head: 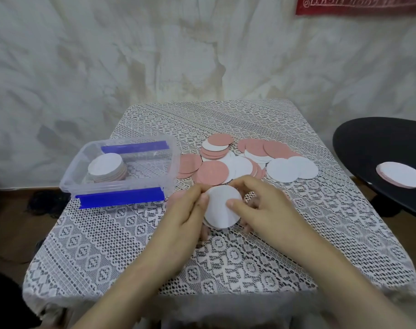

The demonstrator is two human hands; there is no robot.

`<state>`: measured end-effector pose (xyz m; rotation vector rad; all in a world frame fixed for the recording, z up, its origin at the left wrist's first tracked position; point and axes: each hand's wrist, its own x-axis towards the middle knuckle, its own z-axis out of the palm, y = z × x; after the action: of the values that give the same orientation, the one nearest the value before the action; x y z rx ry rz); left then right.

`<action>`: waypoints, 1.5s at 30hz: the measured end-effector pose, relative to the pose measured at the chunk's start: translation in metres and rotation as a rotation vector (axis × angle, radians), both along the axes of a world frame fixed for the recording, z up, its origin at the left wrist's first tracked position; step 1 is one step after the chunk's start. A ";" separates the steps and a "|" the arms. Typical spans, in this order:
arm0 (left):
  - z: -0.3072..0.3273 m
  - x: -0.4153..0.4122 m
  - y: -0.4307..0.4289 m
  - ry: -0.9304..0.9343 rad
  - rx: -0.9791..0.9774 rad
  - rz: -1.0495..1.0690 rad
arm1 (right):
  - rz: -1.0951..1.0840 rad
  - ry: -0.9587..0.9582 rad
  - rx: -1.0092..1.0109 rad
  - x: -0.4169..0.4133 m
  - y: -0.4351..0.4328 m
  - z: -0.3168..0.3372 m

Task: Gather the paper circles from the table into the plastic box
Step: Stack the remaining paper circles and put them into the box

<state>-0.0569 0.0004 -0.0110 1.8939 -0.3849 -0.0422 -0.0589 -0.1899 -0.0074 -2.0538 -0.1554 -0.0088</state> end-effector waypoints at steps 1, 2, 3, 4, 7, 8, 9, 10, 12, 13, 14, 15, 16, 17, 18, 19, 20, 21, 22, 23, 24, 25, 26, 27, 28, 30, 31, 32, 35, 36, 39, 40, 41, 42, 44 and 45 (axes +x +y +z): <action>0.001 -0.003 0.000 -0.015 -0.001 -0.012 | 0.010 -0.008 -0.009 -0.003 0.002 0.000; 0.002 -0.005 0.002 -0.041 0.017 -0.017 | 0.009 -0.017 -0.012 -0.005 0.003 -0.001; 0.002 -0.007 0.004 -0.075 0.053 -0.018 | -0.001 -0.022 -0.013 -0.007 0.003 -0.002; 0.001 -0.008 0.006 -0.111 0.100 -0.017 | -0.004 -0.022 -0.013 -0.009 0.002 -0.002; -0.007 -0.009 0.016 -0.180 0.282 -0.003 | 0.033 -0.037 -0.101 -0.018 0.001 -0.002; -0.010 -0.009 0.017 -0.191 0.355 0.001 | 0.054 -0.075 -0.208 -0.021 0.001 -0.001; -0.012 -0.009 0.018 -0.203 0.424 0.003 | 0.068 -0.109 -0.328 -0.023 0.001 -0.001; -0.014 -0.010 0.019 -0.215 0.476 0.007 | 0.066 -0.133 -0.418 -0.025 0.001 0.000; -0.014 -0.012 0.019 -0.241 0.489 0.012 | 0.058 -0.156 -0.458 -0.028 0.002 0.001; -0.013 -0.013 0.018 -0.252 0.469 0.012 | 0.065 -0.165 -0.451 -0.029 0.004 0.001; -0.012 -0.014 0.017 -0.264 0.452 0.009 | 0.081 -0.182 -0.449 -0.030 0.006 0.000; -0.012 -0.015 0.016 -0.285 0.446 0.003 | 0.095 -0.206 -0.459 -0.031 0.008 -0.001; -0.011 -0.016 0.014 -0.311 0.447 0.002 | 0.101 -0.229 -0.473 -0.032 0.010 -0.001; -0.009 -0.017 0.013 -0.336 0.444 0.006 | 0.094 -0.249 -0.475 -0.032 0.012 -0.001; -0.008 -0.018 0.013 -0.356 0.428 0.013 | 0.079 -0.268 -0.455 -0.033 0.012 0.001; -0.007 -0.018 0.013 -0.370 0.406 0.021 | 0.068 -0.284 -0.432 -0.033 0.011 0.003; -0.006 -0.018 0.014 -0.379 0.392 0.028 | 0.066 -0.289 -0.430 -0.033 0.011 0.006; -0.006 -0.017 0.014 -0.386 0.396 0.028 | 0.079 -0.282 -0.467 -0.033 0.011 0.008; -0.007 -0.017 0.014 -0.387 0.423 0.018 | 0.105 -0.265 -0.550 -0.032 0.011 0.009; -0.009 -0.017 0.013 -0.382 0.462 0.002 | 0.135 -0.239 -0.658 -0.032 0.013 0.009; -0.011 -0.016 0.012 -0.376 0.496 -0.009 | 0.159 -0.209 -0.749 -0.031 0.014 0.008; -0.012 -0.016 0.011 -0.377 0.509 -0.007 | 0.171 -0.186 -0.796 -0.031 0.015 0.009; -0.012 -0.015 0.011 -0.383 0.504 0.004 | 0.177 -0.185 -0.804 -0.030 0.016 0.010; -0.010 -0.015 0.012 -0.394 0.495 0.022 | 0.172 -0.212 -0.776 -0.030 0.017 0.011; -0.008 -0.015 0.012 -0.409 0.492 0.040 | 0.161 -0.246 -0.734 -0.031 0.017 0.012; -0.006 -0.014 0.012 -0.423 0.526 0.044 | 0.156 -0.253 -0.713 -0.031 0.018 0.010; -0.007 -0.014 0.012 -0.405 0.555 0.033 | 0.174 -0.213 -0.744 -0.031 0.019 0.007; -0.010 -0.014 0.011 -0.375 0.571 0.028 | 0.193 -0.167 -0.779 -0.031 0.020 0.004; -0.014 -0.011 0.009 -0.323 0.553 0.027 | 0.197 -0.161 -0.800 -0.029 0.023 -0.002; -0.013 -0.011 0.011 -0.317 0.540 0.022 | 0.194 -0.164 -0.790 -0.028 0.024 -0.001; -0.012 -0.009 0.019 -0.275 0.485 0.020 | 0.171 -0.178 -0.699 -0.027 0.023 0.001; -0.011 -0.008 0.022 -0.265 0.465 0.027 | 0.149 -0.195 -0.647 -0.026 0.023 0.003; -0.009 -0.007 0.026 -0.257 0.449 0.037 | 0.122 -0.220 -0.586 -0.025 0.024 0.005; -0.006 -0.005 0.029 -0.248 0.428 0.050 | 0.099 -0.243 -0.523 -0.023 0.027 0.007; 0.000 -0.001 0.036 -0.217 0.368 0.080 | 0.072 -0.250 -0.434 -0.017 0.033 0.010; 0.003 0.001 0.040 -0.194 0.343 0.096 | 0.069 -0.243 -0.406 -0.014 0.036 0.011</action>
<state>-0.0562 0.0402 -0.0083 2.2619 -0.4393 0.1497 -0.0731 -0.1537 0.0033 -2.4469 -0.4059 -0.1989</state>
